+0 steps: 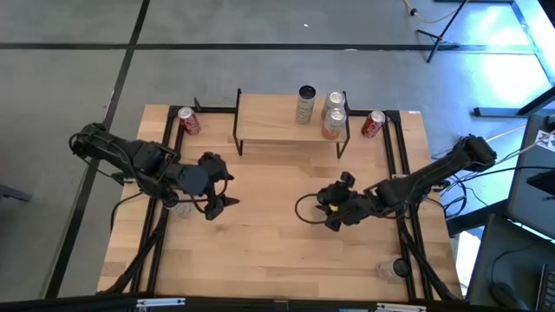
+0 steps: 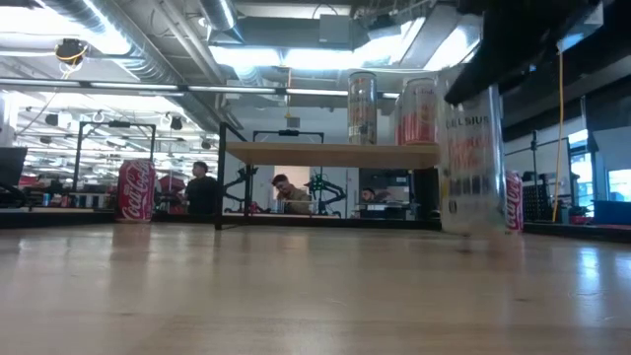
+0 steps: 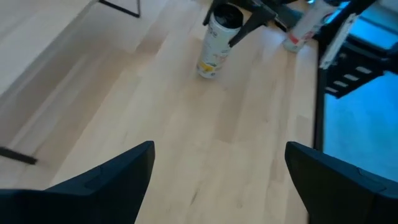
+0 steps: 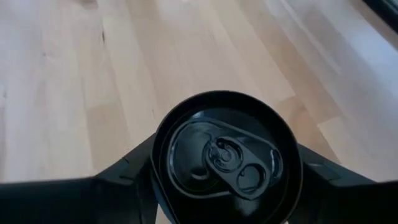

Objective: Place canned beverage on shelf
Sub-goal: Put the top right white and yellow soda can on the shelf aligned with the other white and yellow soda can

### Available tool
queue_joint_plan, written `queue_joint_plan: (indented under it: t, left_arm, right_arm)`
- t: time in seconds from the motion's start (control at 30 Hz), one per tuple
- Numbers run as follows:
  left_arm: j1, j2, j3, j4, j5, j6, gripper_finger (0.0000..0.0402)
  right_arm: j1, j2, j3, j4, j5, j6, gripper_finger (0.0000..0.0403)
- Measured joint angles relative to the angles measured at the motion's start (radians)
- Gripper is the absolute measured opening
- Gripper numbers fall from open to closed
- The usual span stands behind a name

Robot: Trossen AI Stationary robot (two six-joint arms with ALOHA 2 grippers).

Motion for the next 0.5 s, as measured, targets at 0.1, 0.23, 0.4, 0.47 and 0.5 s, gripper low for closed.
queue_joint_plan:
  t: [0.1,0.23,0.4,0.47,0.5]
  left_arm:
    - [0.017,-0.015,0.0,0.016,0.038,0.012,0.0357]
    - [0.027,-0.044,0.0,0.016,0.041,0.027,0.0357]
    - [0.033,-0.076,0.0,0.015,0.042,0.073,0.0357]
    - [0.038,-0.085,0.0,0.016,0.039,0.085,0.0357]
    - [0.04,-0.085,0.0,0.015,0.038,0.093,0.0357]
  right_arm:
    - [0.0,0.0,0.063,-0.076,-0.006,-0.001,0.0224]
    - [-0.034,0.0,0.174,-0.167,-0.033,-0.061,0.0224]
    - [-0.14,0.0,0.373,-0.254,-0.101,-0.21,0.0224]
    - [-0.196,-0.002,0.452,-0.279,-0.14,-0.275,0.0224]
    - [-0.226,-0.002,0.488,-0.296,-0.16,-0.311,0.0224]
